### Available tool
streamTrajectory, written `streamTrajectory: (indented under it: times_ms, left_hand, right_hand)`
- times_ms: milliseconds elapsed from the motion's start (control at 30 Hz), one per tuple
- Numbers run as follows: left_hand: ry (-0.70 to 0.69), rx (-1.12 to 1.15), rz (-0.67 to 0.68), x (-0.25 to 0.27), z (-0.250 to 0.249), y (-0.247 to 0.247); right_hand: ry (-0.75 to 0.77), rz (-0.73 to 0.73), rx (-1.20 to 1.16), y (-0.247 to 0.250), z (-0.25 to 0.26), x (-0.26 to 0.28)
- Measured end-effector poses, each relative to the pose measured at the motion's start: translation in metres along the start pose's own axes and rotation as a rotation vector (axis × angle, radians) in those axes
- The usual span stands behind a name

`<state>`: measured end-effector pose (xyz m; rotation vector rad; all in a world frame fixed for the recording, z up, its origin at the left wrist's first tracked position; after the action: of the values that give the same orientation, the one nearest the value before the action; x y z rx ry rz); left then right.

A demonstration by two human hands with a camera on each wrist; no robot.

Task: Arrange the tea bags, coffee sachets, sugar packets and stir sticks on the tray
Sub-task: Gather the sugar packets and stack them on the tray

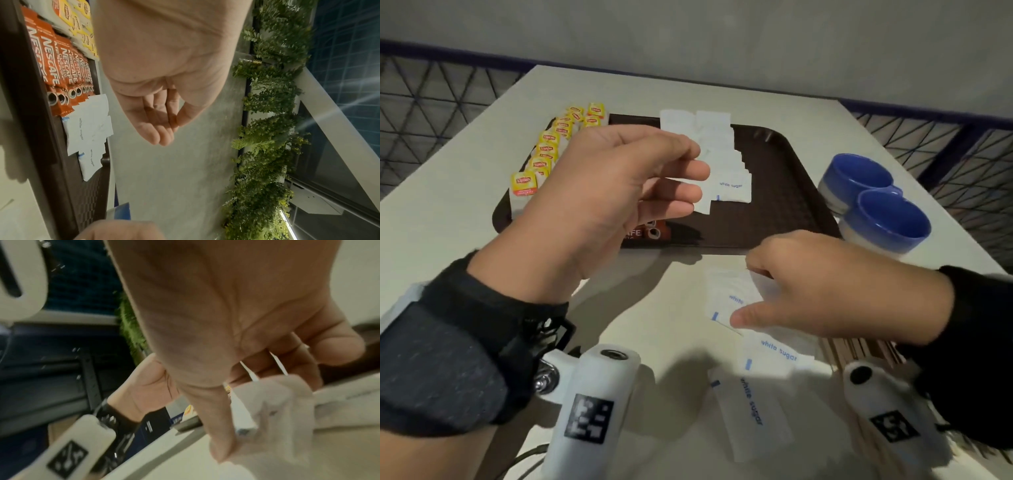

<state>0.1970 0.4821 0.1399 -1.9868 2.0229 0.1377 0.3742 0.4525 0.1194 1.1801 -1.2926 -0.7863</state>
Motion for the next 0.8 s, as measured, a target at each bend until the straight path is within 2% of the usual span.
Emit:
streamTrajectory:
  times_ms: [200,333,500,633,800]
  left_hand:
    - [0.046,-0.051,0.022,0.003,0.006,-0.004]
    - [0.076,-0.116,0.114,0.007,0.014,-0.013]
    - [0.097,-0.067,0.17,0.009,0.024,-0.019]
    - [0.09,0.008,0.104,0.006,0.026,-0.014]
    - [0.069,0.086,-0.038,0.002,0.027,-0.008]
  right_hand:
    - [0.077,0.202,-0.395,0.013,-0.006,-0.005]
    - [0.096,0.152,-0.691,0.044,-0.014,-0.02]
    - [0.215,0.106,-0.907,0.066,-0.012,-0.035]
    - [0.267,0.098,-1.035,0.065,-0.015,-0.044]
    - [0.218,0.09,-1.114,0.061,-0.022,-0.058]
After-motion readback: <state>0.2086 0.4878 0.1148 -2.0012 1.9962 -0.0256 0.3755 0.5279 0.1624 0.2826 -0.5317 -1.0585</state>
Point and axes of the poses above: each hand's wrist, its own x-axis away from the middle knuckle, its own y-axis out of the back of the hand, z = x × y, the point moved 6 cm from there along -x, towards the middle knuckle, and after that the axes turned 15 degrees about -y, right-handed, at the moved point
